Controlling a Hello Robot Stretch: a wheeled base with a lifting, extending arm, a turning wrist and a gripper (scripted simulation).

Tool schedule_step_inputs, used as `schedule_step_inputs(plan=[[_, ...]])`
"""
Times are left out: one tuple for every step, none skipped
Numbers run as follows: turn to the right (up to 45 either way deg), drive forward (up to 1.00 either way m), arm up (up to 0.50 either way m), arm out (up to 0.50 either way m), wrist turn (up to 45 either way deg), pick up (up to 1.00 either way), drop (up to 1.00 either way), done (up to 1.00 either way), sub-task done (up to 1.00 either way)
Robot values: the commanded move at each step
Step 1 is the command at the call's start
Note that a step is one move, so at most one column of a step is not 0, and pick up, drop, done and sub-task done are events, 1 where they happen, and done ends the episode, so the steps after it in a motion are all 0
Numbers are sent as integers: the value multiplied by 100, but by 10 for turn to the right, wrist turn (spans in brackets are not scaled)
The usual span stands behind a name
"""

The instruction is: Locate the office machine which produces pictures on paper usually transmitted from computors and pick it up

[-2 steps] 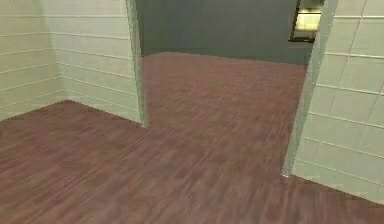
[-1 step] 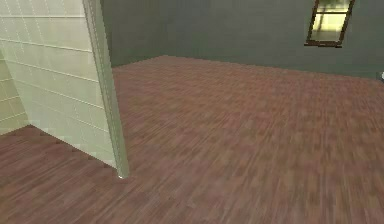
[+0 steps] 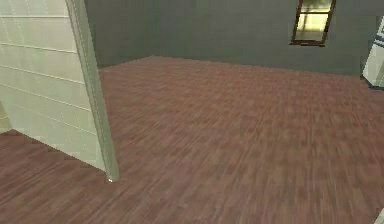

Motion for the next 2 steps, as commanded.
schedule_step_inputs(plan=[[0, 100, 0, 0, 0, 0, 0, 0, 0], [0, 35, 0, 0, 0, 0, 0, 0, 0]])
